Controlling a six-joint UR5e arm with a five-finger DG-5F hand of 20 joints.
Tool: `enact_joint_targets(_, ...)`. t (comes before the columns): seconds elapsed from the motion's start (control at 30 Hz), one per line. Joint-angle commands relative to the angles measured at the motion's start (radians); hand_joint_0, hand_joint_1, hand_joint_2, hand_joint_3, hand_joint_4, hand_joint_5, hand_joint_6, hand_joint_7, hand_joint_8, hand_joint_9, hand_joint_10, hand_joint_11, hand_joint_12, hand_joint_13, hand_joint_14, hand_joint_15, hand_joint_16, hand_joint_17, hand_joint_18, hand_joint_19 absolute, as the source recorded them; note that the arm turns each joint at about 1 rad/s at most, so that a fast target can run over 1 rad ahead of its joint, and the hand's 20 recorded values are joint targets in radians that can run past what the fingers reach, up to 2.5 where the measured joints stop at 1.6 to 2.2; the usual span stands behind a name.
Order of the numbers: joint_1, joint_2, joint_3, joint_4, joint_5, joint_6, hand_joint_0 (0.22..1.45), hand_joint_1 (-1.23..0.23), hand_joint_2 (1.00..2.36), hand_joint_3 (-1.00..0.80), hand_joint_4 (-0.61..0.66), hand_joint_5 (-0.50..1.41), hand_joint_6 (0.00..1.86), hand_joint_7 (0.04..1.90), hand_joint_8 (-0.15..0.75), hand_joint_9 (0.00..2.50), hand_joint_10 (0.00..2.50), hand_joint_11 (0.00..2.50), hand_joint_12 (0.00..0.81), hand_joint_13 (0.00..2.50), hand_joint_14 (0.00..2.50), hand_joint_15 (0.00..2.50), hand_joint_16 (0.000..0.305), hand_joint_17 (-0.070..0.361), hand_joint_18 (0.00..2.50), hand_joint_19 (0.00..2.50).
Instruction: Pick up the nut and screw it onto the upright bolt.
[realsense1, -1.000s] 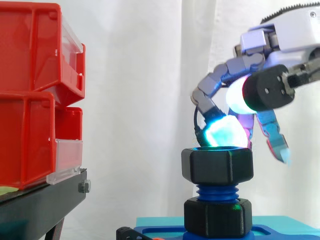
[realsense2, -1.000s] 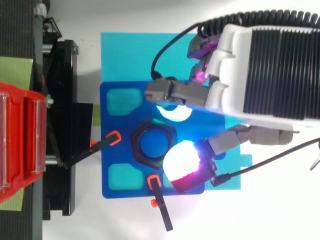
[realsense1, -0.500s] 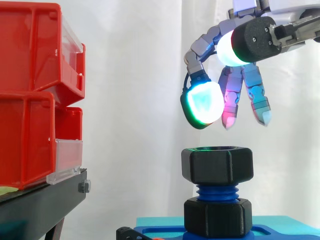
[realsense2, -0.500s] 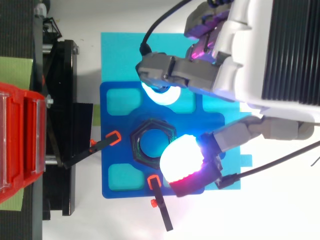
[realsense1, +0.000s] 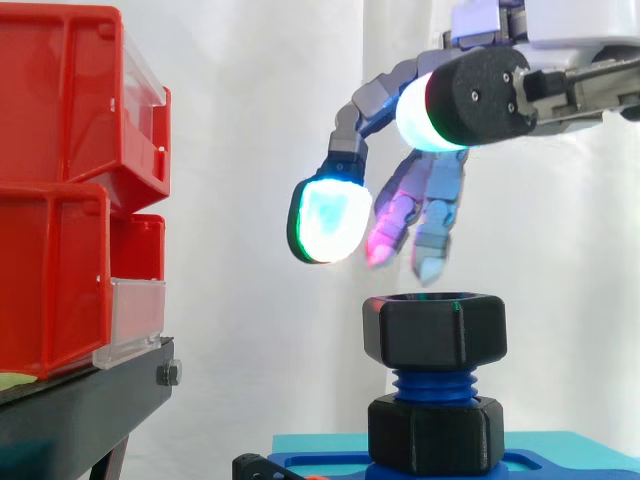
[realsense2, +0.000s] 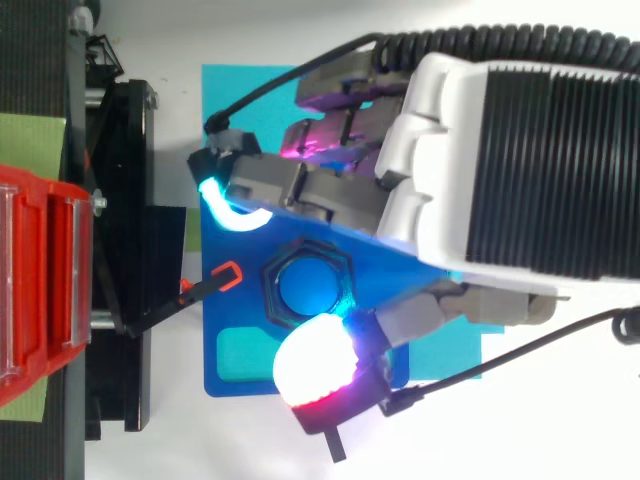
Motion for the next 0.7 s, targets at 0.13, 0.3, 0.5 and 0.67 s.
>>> enact_joint_targets(0.13,0.012,-0.024,-0.013,0.025,0.009,0.009,0.49,-0.25,1.0,-0.5,0.18,-0.1,0.5,0.61,0.187,0.89,0.0,0.0,0.207,0.63,0.0,0.0,0.024,0.053,0.26,0.0)
enact_joint_targets(0.3,0.018,-0.024,-0.013,0.022,0.011,0.009,0.48,-0.23,1.0,-0.5,0.16,-0.12,0.5,0.54,0.158,0.72,0.0,0.0,0.215,0.51,0.0,0.0,0.025,0.055,0.1,0.0)
enact_joint_targets(0.5,0.021,-0.024,-0.013,0.004,0.006,0.009,0.47,-0.21,1.0,-0.5,0.17,-0.13,0.5,0.52,0.158,0.59,0.0,0.0,0.231,0.42,0.0,0.0,0.027,0.06,0.0,0.0)
enact_joint_targets(0.67,0.025,-0.024,-0.013,0.002,0.008,0.009,0.47,-0.2,1.0,-0.5,0.2,-0.13,0.5,0.56,0.168,0.54,0.0,0.0,0.239,0.39,0.0,0.0,0.026,0.059,0.0,0.0)
